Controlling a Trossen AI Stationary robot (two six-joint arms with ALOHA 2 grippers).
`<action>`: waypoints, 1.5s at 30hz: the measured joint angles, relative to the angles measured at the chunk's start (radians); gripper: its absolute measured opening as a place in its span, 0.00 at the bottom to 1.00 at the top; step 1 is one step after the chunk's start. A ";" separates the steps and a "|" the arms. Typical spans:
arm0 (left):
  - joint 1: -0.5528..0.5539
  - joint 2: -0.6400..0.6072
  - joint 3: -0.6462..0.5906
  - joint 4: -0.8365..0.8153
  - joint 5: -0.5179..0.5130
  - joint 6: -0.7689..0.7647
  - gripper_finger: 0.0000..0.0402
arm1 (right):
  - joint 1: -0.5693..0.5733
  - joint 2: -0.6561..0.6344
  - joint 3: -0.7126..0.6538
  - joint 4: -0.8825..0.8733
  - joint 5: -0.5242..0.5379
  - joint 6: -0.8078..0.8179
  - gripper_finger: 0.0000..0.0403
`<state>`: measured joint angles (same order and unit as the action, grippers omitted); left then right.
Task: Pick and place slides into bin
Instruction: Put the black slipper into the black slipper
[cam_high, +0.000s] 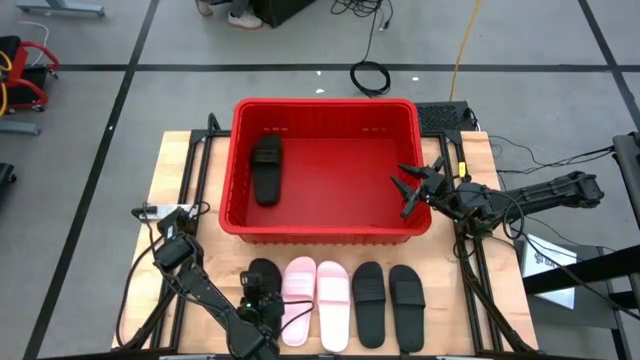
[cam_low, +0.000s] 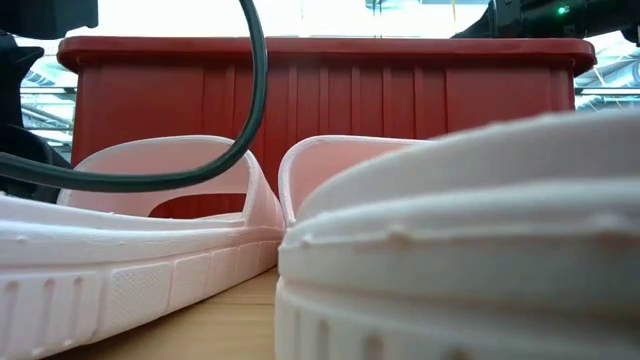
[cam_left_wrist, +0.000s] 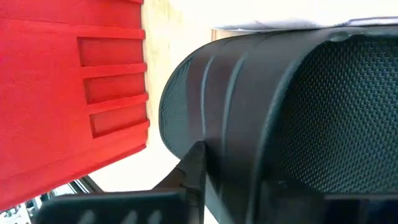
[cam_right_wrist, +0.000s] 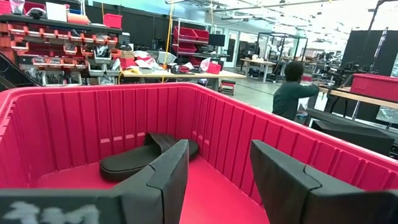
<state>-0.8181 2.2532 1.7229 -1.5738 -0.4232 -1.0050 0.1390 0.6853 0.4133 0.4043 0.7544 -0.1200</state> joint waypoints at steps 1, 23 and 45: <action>0.000 0.000 0.000 0.000 0.000 0.000 0.10 | 0.000 0.000 0.000 0.000 0.000 0.000 0.41; 0.002 -0.014 0.002 0.005 0.013 -0.023 0.03 | 0.000 0.000 0.000 -0.005 0.002 -0.004 0.41; -0.038 -0.231 0.003 0.004 -0.040 -0.027 0.01 | -0.002 0.000 0.000 -0.021 0.004 -0.004 0.41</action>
<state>-0.8560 2.0226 1.7260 -1.5702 -0.4631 -1.0318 0.1369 0.6857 0.4133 0.3832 0.7579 -0.1242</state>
